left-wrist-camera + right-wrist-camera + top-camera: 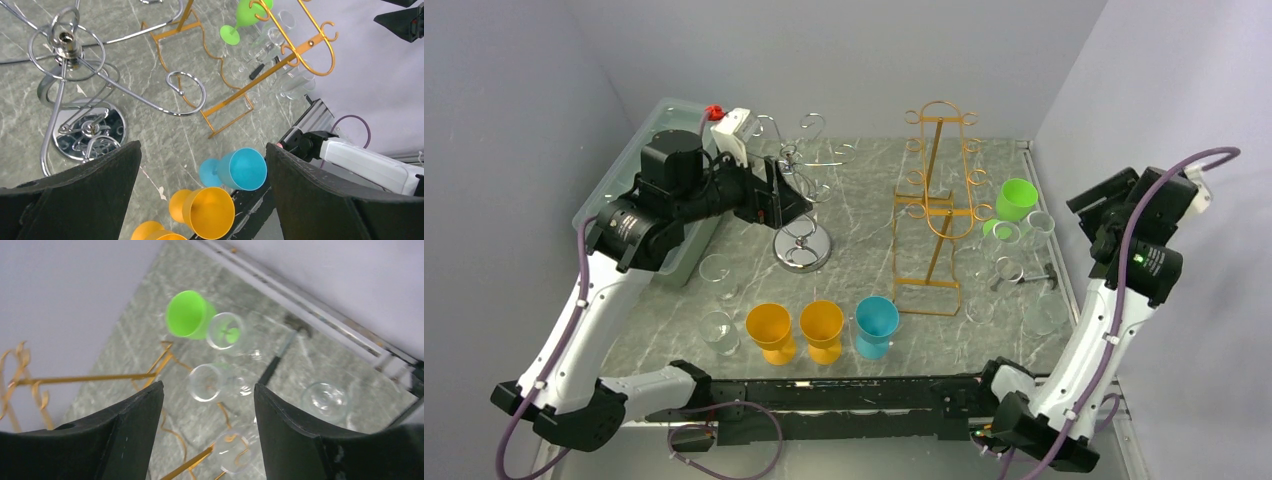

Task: Take the wine glass off the wine glass rack
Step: Reset both arms

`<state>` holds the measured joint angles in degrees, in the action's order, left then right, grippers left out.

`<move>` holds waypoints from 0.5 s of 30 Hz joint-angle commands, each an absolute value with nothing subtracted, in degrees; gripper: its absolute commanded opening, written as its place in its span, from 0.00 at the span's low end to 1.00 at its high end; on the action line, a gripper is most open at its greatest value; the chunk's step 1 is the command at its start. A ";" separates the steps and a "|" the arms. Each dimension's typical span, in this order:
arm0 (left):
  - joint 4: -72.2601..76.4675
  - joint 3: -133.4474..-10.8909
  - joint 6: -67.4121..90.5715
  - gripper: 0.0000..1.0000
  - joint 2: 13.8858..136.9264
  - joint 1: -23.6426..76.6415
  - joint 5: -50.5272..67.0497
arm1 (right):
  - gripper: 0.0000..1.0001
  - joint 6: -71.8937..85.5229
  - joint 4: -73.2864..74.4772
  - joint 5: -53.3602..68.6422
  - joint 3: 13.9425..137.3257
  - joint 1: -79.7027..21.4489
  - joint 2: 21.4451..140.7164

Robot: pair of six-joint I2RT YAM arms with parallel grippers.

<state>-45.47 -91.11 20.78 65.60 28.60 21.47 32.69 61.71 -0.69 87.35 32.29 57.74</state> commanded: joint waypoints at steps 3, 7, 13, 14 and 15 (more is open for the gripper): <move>-47.60 -97.78 20.09 0.99 68.08 28.74 18.30 | 0.72 35.98 62.08 -4.06 95.87 18.07 60.41; -47.86 -99.26 19.82 1.00 68.69 28.74 14.61 | 0.74 37.70 60.85 -8.62 100.30 6.24 63.09; -49.66 -103.83 19.18 1.00 71.46 28.74 6.42 | 0.79 36.99 55.77 -13.01 104.26 -11.78 66.96; -49.77 -104.59 18.80 1.00 71.99 28.76 5.66 | 0.81 36.47 55.10 -14.47 105.88 -14.83 68.41; -49.99 -105.27 18.61 0.99 72.45 28.79 4.48 | 0.86 35.73 54.33 -16.05 107.18 -18.33 69.44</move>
